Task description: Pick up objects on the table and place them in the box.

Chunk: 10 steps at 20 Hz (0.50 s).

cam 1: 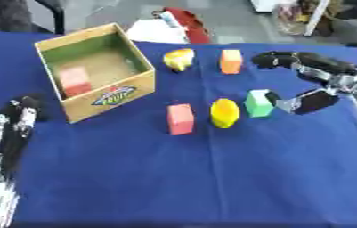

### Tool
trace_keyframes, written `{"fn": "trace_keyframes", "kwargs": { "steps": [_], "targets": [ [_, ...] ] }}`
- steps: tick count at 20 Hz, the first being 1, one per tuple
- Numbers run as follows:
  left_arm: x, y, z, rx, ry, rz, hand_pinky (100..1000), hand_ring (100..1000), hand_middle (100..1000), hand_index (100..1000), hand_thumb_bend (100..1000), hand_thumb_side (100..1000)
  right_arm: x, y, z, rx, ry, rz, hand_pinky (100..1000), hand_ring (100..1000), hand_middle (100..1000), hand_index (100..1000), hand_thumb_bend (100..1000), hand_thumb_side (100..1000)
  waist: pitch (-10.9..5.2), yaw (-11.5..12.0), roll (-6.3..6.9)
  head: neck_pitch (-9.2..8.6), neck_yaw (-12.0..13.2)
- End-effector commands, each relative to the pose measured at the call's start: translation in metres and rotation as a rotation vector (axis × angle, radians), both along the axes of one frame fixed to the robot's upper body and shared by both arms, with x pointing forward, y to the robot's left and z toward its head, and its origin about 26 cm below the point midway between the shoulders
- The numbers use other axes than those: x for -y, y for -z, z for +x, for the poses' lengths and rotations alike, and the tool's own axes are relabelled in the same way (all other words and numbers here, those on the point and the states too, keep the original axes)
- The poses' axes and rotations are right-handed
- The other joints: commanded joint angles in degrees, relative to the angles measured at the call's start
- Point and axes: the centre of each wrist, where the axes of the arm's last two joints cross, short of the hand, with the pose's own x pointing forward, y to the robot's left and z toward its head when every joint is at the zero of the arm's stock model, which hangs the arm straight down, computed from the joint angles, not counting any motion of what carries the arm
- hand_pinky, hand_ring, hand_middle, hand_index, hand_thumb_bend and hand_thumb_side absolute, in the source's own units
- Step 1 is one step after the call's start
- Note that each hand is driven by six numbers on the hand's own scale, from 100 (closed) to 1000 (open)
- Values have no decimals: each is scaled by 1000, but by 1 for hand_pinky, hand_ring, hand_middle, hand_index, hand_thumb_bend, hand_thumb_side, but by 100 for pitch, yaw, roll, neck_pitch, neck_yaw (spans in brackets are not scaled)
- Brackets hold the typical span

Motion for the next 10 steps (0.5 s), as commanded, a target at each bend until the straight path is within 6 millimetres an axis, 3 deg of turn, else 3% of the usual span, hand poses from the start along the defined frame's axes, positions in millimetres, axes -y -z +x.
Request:
{"fn": "trace_keyframes", "kwargs": {
  "steps": [1, 10],
  "targets": [
    [-2, -6, 1, 16, 9, 21, 680, 584, 597, 763, 100, 738, 13, -14, 5, 38, 32, -70, 873, 934, 971, 1000, 100, 528, -156, 2, -75, 28, 2],
    [-2, -6, 1, 15, 10, 25, 680, 583, 596, 763, 100, 738, 20, -7, 19, 46, 95, -190, 872, 952, 973, 1000, 100, 541, -154, 8, -65, 28, -5]
  ]
}}
